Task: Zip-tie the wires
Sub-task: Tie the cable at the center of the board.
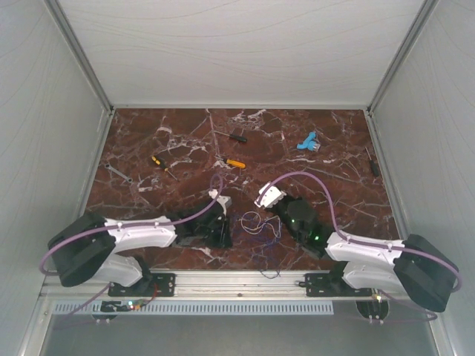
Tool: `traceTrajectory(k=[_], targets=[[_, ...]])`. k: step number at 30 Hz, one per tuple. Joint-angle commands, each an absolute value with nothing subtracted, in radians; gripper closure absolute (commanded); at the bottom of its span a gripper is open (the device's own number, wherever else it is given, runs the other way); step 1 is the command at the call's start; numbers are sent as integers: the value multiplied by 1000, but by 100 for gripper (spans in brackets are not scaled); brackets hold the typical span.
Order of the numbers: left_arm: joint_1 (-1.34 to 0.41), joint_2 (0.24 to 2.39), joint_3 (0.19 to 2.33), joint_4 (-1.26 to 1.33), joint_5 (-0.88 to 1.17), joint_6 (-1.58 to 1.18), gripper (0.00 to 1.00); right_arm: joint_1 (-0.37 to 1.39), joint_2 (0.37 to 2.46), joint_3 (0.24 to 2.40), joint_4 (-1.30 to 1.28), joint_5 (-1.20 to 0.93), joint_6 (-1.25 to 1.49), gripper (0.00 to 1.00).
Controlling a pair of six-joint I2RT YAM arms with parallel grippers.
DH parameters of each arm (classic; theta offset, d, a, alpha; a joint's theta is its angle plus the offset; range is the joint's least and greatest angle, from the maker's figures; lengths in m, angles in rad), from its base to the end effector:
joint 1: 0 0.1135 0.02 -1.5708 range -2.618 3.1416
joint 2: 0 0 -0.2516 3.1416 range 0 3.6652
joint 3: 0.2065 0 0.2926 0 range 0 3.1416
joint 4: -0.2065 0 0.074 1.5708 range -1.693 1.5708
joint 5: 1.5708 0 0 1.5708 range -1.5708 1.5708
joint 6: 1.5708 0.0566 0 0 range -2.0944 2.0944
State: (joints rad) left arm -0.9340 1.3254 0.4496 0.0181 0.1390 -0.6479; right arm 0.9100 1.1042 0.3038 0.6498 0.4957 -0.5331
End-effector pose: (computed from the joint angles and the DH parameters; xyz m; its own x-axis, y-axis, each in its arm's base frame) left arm 0.1563 -0.2245 0.0777 -0.8717 0.1735 -0.4584 0.4065 0.7784 -0.4784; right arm 0.1880 0.1980 0.1559 0.1269 -0.5651 -0.8152 -0.3963 0.7245 -0.5639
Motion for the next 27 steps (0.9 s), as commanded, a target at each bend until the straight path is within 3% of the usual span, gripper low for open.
traceTrajectory(k=[1,16,27], targets=[[-913,1383,524,108,97,-651,77,928,1032,275,600,492,-436,100],[-836,1540,669,173,109,-564,78,945,1015,256,606,500,-244,100],[-827,1494,683,103,104,-523,75,963,1029,280,615,403,-234,100]])
